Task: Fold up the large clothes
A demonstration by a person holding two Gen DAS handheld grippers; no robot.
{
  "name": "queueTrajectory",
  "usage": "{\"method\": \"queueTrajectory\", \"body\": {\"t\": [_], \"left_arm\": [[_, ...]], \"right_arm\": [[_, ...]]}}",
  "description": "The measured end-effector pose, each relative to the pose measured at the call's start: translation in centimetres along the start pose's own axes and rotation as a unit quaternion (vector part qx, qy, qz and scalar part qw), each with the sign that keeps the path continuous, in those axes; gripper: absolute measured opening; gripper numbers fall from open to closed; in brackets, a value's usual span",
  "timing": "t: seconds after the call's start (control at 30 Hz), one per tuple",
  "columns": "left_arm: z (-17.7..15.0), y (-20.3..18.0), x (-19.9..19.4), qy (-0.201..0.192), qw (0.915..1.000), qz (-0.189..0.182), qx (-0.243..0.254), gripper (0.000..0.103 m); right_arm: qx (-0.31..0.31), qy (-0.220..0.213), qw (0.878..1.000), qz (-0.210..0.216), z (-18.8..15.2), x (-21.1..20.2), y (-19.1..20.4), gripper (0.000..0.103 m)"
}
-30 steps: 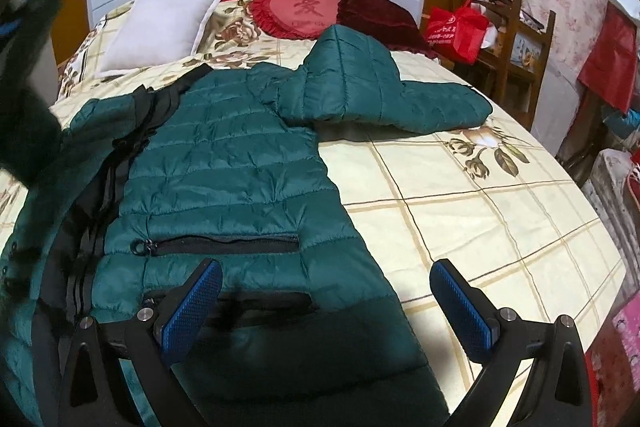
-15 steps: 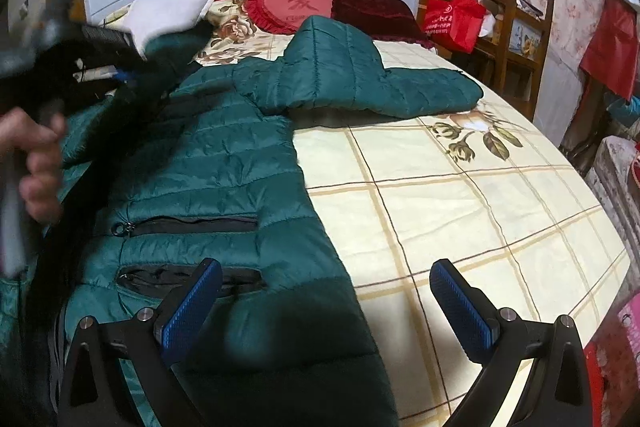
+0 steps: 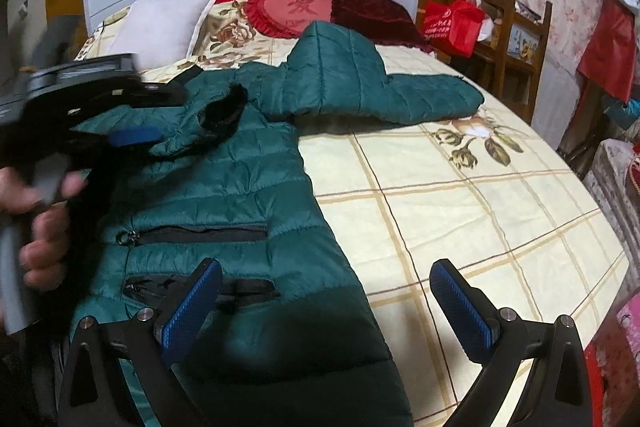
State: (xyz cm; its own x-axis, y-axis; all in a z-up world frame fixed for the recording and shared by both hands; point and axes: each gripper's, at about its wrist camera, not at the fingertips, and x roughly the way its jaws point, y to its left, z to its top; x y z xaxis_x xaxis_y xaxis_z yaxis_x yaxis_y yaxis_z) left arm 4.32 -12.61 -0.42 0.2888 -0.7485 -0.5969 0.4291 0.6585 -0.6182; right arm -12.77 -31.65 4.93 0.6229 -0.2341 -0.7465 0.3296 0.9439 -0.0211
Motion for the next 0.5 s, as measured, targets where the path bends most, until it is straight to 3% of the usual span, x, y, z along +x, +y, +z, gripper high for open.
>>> {"method": "queueTrajectory", "body": {"t": [0.07, 0.13, 0.27, 0.33, 0.4, 0.43, 0.5], "left_arm": [[-0.1, 0.5, -2.6, -0.011, 0.9999, -0.005, 0.006, 0.065], [0.1, 1.6, -5.2, -0.035, 0.9991, 0.015, 0.018, 0.065], [1.0, 6.7, -11.2, -0.094, 0.9868, 0.131, 0.018, 0.065], [1.9, 9.0, -13.7, -0.124, 0.9752, 0.183, 0.001, 0.065], [2.5, 11.1, -15.9, -0.161, 0.9558, 0.245, -0.019, 0.065], [2.7, 12.1, -16.7, -0.178, 0.9479, 0.262, -0.035, 0.065], [2.8, 13.2, -17.1, -0.194, 0.9414, 0.272, -0.044, 0.065]], "right_arm": [[0.001, -0.010, 1.000, -0.008, 0.2, -0.3, 0.5, 0.103], [0.004, -0.024, 1.000, -0.012, 0.5, -0.7, 1.1, 0.103], [0.001, -0.059, 0.998, -0.006, 2.0, -1.3, 3.4, 0.103], [0.005, -0.067, 0.998, 0.016, 4.0, -0.9, 5.0, 0.103], [0.003, -0.078, 0.996, 0.048, 6.1, -0.5, 6.9, 0.103], [-0.006, -0.081, 0.994, 0.069, 7.2, -0.1, 8.2, 0.103], [-0.029, -0.083, 0.990, 0.111, 9.5, 1.0, 11.2, 0.103]]}}
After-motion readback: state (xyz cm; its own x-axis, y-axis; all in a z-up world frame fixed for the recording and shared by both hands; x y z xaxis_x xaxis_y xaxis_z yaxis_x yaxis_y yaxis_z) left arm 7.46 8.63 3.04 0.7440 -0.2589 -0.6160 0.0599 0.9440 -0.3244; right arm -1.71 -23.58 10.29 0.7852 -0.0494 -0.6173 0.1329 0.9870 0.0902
